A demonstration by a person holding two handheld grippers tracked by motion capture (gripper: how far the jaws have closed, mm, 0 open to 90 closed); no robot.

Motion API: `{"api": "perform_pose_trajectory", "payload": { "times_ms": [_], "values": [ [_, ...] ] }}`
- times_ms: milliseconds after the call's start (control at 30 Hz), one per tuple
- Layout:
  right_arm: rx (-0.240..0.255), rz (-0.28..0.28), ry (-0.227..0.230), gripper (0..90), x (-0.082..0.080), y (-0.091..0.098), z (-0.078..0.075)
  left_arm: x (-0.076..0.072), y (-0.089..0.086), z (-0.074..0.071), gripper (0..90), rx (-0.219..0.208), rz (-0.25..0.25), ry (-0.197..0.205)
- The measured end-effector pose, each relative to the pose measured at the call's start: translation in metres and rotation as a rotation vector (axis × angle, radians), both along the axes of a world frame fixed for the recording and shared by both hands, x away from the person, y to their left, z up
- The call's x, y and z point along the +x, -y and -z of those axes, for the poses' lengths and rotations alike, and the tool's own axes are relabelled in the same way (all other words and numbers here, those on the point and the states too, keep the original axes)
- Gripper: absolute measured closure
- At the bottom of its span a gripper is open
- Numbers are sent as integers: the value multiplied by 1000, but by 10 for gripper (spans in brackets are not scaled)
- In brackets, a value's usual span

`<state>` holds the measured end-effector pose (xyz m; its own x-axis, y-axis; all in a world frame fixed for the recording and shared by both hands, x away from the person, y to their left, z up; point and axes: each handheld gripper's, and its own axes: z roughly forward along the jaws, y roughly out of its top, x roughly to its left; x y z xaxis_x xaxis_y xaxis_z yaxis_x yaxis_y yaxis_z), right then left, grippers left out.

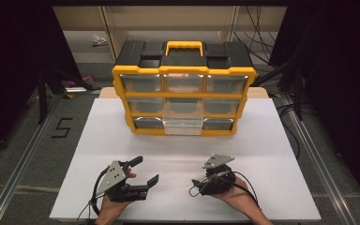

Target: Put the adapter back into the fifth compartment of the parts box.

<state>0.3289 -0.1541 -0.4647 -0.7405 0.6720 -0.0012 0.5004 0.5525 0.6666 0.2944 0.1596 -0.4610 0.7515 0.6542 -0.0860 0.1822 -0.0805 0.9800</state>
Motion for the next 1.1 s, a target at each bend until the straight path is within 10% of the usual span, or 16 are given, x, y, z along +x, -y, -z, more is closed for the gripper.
{"api": "perform_pose_trajectory", "payload": {
  "times_ms": [1100],
  "values": [
    [-139, -27, -100, 378, 19, -17, 13, 0, -1, 0, 160, -3, 3, 4]
  ]
}}
